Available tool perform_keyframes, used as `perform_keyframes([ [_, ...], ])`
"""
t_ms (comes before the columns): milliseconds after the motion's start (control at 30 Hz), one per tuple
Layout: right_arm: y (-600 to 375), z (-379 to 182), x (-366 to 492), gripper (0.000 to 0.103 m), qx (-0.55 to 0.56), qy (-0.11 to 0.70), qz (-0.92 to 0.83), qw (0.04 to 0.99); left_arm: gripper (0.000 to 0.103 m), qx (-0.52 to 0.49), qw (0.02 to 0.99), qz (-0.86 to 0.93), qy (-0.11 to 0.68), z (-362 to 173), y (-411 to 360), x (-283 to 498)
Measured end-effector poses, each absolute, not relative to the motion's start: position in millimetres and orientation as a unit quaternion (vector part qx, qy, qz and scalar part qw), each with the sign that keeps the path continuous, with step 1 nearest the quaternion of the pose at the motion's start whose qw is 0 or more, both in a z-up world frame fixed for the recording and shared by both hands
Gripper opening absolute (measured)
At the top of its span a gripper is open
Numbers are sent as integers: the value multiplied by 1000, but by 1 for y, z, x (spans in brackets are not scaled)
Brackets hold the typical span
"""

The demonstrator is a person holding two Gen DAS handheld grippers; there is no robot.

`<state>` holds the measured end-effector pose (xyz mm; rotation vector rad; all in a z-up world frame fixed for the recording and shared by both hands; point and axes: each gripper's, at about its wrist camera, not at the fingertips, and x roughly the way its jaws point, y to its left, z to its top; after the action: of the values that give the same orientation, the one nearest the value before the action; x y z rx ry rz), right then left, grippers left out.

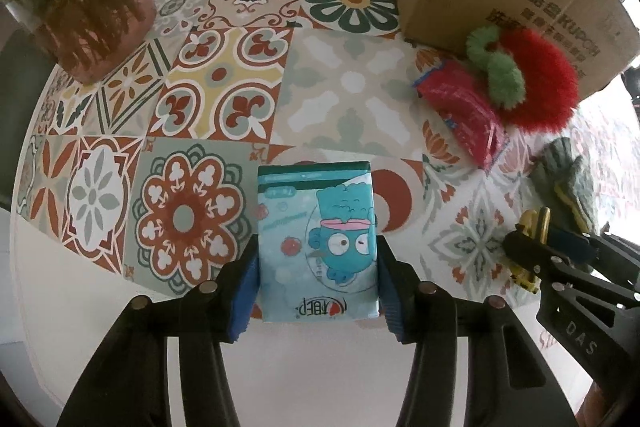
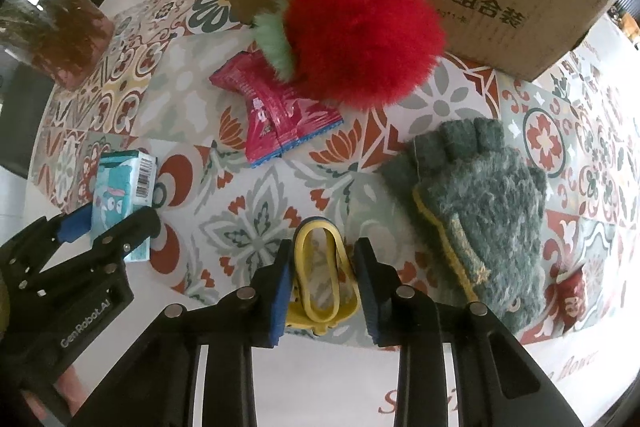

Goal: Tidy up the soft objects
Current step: 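Carry the tissue pack and yellow clip over the cardboard box with both tools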

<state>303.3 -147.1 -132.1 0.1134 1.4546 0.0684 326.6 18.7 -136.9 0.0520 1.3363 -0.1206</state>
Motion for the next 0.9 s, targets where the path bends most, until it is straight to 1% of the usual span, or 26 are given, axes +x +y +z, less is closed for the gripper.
perform_keyframes([
  [200, -150, -117, 288, 32, 54, 649, 39, 758, 52, 39, 796, -66, 601, -118, 15, 306],
  [533, -163, -70, 275, 31, 50, 601, 47, 796, 52, 43, 820, -87, 565, -85, 5, 284],
  [900, -180, -12, 271, 32, 68, 536, 41, 841, 52, 42, 859, -104, 500, -25, -9, 275],
])
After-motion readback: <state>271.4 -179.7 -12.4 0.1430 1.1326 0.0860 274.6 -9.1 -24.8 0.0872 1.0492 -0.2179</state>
